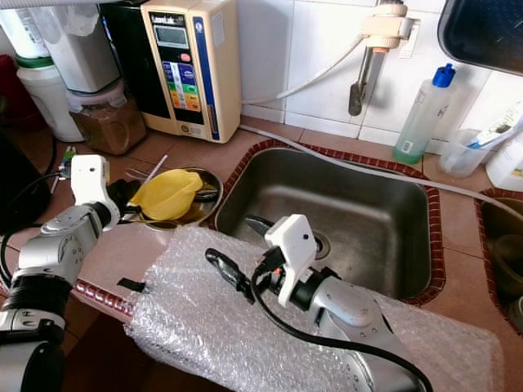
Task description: Kitchen organization
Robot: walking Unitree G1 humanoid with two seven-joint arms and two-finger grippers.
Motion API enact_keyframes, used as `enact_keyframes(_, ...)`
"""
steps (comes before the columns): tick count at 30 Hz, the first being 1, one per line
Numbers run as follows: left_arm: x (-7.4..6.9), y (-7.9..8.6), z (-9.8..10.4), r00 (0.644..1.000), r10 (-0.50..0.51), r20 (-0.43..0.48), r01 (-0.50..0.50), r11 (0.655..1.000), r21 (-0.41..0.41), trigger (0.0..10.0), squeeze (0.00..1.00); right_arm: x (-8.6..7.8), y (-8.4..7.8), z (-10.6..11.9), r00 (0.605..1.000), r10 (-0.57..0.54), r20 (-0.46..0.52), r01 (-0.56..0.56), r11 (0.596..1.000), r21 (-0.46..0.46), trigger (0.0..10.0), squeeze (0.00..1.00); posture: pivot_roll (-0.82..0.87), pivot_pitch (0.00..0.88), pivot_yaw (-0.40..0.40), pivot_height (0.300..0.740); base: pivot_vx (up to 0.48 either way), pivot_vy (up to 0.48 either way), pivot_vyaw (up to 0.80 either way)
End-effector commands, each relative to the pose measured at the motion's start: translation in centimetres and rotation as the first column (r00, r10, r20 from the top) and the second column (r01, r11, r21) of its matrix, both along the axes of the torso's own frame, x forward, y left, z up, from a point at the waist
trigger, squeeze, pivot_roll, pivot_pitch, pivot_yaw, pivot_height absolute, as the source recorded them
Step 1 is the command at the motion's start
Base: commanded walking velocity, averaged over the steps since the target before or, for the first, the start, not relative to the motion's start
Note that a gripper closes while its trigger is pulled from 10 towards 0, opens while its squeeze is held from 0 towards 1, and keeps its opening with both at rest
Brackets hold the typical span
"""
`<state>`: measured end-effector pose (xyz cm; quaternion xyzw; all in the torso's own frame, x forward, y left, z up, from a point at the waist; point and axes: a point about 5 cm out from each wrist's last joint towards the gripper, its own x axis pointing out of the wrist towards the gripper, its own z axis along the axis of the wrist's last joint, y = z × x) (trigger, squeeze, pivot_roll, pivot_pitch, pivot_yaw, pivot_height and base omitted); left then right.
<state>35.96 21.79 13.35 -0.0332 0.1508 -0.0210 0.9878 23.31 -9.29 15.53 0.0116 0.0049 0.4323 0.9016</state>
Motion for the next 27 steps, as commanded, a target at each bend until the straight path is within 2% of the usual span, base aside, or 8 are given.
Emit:
enact_keyframes(1,-0.3,0.0,-0.8,0.999,0.012,-0.034,-0.011,1.000,0.022,0.0,0.00,0.0,0.1,0.4,1.000,0.010,0.022,-0.010,1.000,-0.003,10.0,0.00,-0.11,0.000,0.065,0.740,0.000,0.000,0.00)
enact_keyframes(11,-0.4,-0.7,-1.0,0.999,0.017,-0.035,-0.016,1.000,0.024,0.0,0.00,-0.1,0.0,0.4,1.000,0.008,0.023,-0.007,1.000,-0.004,10.0,0.00,-0.12,0.000,0.067,0.740,0.000,0.000,0.00)
enact_keyframes(19,-0.2,0.2,-0.1,0.997,0.073,0.005,-0.073,0.996,0.049,0.0,0.00,-0.1,-0.1,0.4,1.000,0.005,0.023,-0.004,1.000,-0.009,10.0,0.00,-0.12,0.000,0.064,0.740,0.000,0.000,0.00)
enact_keyframes(23,-0.3,0.6,0.5,0.995,0.099,0.033,-0.102,0.992,0.078,0.0,0.00,0.0,-0.2,0.4,1.000,0.006,0.022,-0.006,1.000,-0.009,10.0,0.00,-0.11,0.000,0.062,0.740,0.000,0.000,0.00)
enact_keyframes(24,-0.3,0.8,0.9,0.992,0.112,0.056,-0.118,0.986,0.116,0.0,0.00,0.0,-0.2,0.4,1.000,0.006,0.022,-0.005,1.000,-0.009,10.0,0.00,-0.12,0.000,0.061,0.740,0.000,0.000,0.00)
enact_keyframes(27,-0.4,1.0,1.3,0.990,0.121,0.079,-0.131,0.981,0.145,0.0,0.00,0.0,-0.2,0.4,1.000,0.005,0.021,-0.005,1.000,-0.010,10.0,0.00,-0.11,0.000,0.061,0.740,0.000,0.000,0.00)
